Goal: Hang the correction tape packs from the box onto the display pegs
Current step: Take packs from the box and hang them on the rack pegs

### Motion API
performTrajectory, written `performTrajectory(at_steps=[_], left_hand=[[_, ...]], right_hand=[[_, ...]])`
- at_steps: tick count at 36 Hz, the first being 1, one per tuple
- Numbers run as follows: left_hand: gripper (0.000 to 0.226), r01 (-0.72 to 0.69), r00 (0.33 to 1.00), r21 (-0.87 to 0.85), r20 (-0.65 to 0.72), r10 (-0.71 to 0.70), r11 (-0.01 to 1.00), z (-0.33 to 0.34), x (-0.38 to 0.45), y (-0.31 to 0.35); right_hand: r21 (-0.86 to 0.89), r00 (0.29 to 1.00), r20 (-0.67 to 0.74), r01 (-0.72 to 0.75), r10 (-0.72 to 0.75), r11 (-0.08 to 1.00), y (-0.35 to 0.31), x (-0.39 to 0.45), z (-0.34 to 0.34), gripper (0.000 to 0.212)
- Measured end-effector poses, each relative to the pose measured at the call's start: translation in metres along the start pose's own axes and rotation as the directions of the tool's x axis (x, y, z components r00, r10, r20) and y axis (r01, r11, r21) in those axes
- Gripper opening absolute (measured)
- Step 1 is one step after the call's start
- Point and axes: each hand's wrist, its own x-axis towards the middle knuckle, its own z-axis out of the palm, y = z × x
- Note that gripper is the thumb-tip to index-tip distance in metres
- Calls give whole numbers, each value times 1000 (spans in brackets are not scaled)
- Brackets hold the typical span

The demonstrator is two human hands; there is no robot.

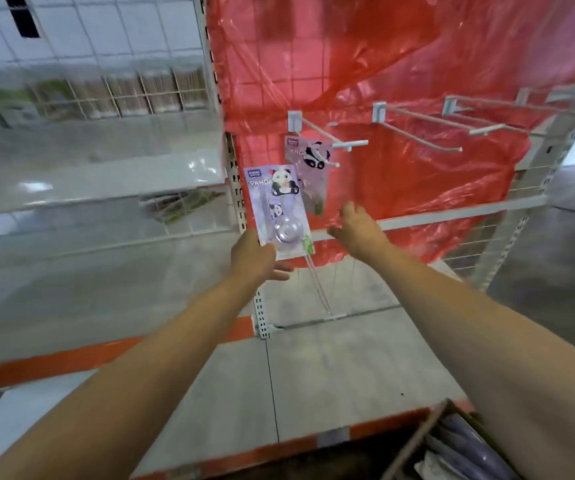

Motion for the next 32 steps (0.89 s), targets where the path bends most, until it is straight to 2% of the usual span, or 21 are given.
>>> performTrajectory(at_steps=[4, 7, 10, 12, 15, 18, 21, 24, 32], left_hand=[[28, 114, 993, 31, 41, -115, 993, -6, -42, 21], [25, 163, 984, 43, 72, -166, 986, -10, -75, 41], [25, 189, 978, 54, 78, -193, 981, -15, -102, 61], [25, 196, 977, 57, 70, -200, 979, -20, -120, 78], [24, 170, 983, 52, 62, -173, 984, -28, -145, 104], [24, 154, 986, 62, 49, -157, 986, -36, -169, 132], [23, 139, 989, 43, 51, -141, 989, -42, -193, 157], [26, 100, 993, 30, 61, -102, 995, -45, -212, 184], [10, -12, 996, 98, 86, 4, 995, -54, -223, 254]], right_hand=[[-202, 993, 112, 49, -27, 978, 3, -40, -25, 48], [-213, 979, 200, 81, -37, 974, -4, -70, -47, 44], [-27, 968, 252, -2, 9, 1000, -22, -99, -69, 33], [151, 954, 297, -83, 35, 985, -37, -120, -87, 35], [400, 938, 346, -183, 37, 898, -60, -152, -112, 37], [565, 933, 358, -232, 18, 791, -83, -180, -140, 33], [657, 945, 326, -239, 16, 715, -98, -199, -167, 25], [715, 956, 294, -235, 21, 658, -108, -207, -201, 26], [761, 986, 154, -162, 68, 629, -128, -191, -273, 38]])
